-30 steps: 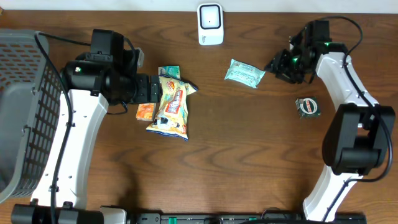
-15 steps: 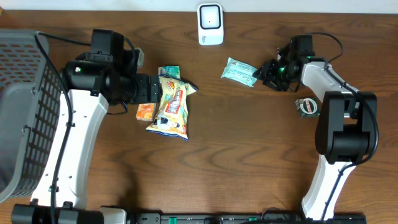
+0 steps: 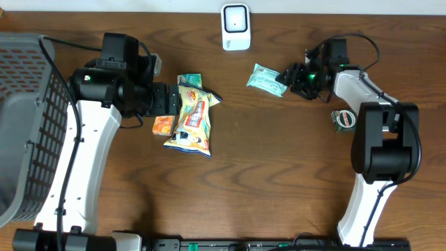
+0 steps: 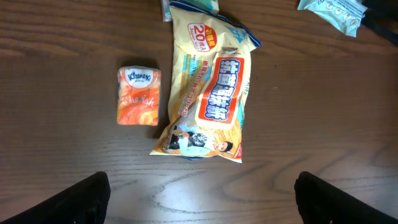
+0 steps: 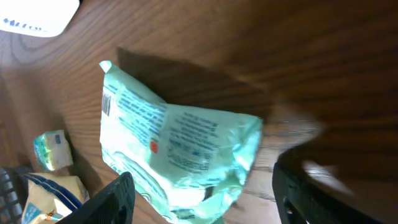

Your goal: Scan the item barcode

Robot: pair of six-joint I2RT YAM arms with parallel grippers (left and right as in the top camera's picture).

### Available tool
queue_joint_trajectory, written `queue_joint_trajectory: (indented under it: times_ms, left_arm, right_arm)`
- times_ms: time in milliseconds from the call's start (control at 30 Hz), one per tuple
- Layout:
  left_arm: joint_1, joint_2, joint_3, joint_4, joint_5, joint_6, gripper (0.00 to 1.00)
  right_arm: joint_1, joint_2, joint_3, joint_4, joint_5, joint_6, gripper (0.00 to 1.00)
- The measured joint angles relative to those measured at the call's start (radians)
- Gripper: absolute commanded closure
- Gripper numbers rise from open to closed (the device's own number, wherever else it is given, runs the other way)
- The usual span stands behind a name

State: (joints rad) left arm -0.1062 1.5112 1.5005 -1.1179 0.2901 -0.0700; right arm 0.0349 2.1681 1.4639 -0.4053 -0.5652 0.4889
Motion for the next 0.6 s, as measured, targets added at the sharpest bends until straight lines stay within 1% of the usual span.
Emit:
queue_joint_trajectory:
  times_ms: [67, 167, 200, 233, 267, 433, 500, 533, 600]
  left_arm:
    - [0.000, 0.000, 0.000, 0.000, 0.000, 0.000, 0.06]
    - [0.000, 0.000, 0.000, 0.000, 0.000, 0.000, 0.06]
    - [0.000, 0.000, 0.000, 0.000, 0.000, 0.000, 0.06]
    - [0.000, 0.000, 0.000, 0.000, 0.000, 0.000, 0.06]
    - [0.000, 0.000, 0.000, 0.000, 0.000, 0.000, 0.06]
    - [0.000, 0.000, 0.000, 0.000, 0.000, 0.000, 0.06]
    - [0.000, 0.000, 0.000, 0.000, 0.000, 0.000, 0.06]
    - [0.000, 0.000, 0.000, 0.000, 0.000, 0.000, 0.06]
    - [0.000, 0.000, 0.000, 0.000, 0.000, 0.000, 0.06]
  right_arm:
    - [0.014, 0.003, -0.001, 0.017, 0.010, 0.003, 0.41]
    - [0.047, 0.015, 0.000, 0.041, 0.023, 0.013, 0.52]
    - [0.054, 0.020, 0.000, 0.048, 0.024, 0.017, 0.61]
    - [0.060, 0.027, 0.002, 0.051, 0.023, 0.021, 0.66]
    - [0.066, 0.036, 0.007, 0.055, 0.023, 0.021, 0.74]
    - [0.068, 0.059, 0.015, 0.063, -0.004, 0.035, 0.83]
    - [0.068, 0.061, 0.014, 0.072, -0.005, 0.031, 0.91]
    - [0.068, 0.062, 0.014, 0.080, -0.006, 0.028, 0.97]
    - [0.067, 0.068, 0.014, 0.100, -0.014, 0.018, 0.99]
